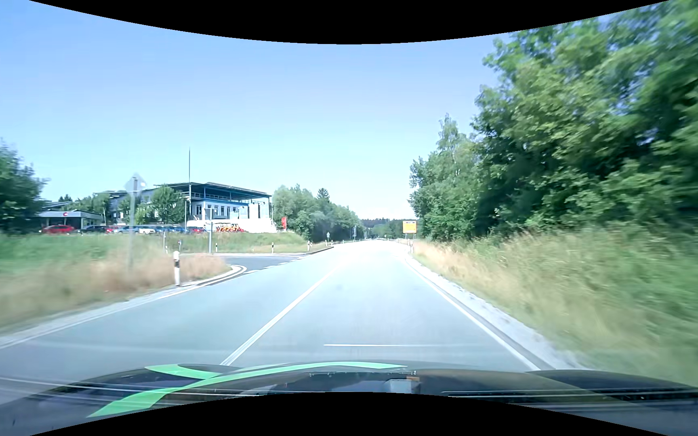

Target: Follow the waypoints while adhering to traffic rules and regulations

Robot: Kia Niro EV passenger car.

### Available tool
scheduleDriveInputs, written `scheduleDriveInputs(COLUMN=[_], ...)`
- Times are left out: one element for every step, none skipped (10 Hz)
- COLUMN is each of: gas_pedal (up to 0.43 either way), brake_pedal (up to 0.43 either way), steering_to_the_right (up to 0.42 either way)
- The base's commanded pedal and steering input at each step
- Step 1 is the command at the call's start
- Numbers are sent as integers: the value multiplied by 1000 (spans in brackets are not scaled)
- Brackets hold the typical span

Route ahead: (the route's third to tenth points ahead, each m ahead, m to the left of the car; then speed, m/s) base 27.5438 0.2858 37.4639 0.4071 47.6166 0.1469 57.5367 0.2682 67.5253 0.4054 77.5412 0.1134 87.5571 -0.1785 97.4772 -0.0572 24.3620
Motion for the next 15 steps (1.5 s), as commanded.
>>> scheduleDriveInputs(gas_pedal=[280, 287, 287, 287, 287, 248, 228, 220, 228, 240, 260, 280, 280, 280, 260], brake_pedal=[0, 0, 0, 0, 0, 0, 0, 0, 0, 0, 0, 0, 0, 0, 0], steering_to_the_right=[0, -1, -1, 0, -1, -1, 0, 0, 0, 0, 0, 0, 0, 0, 1])
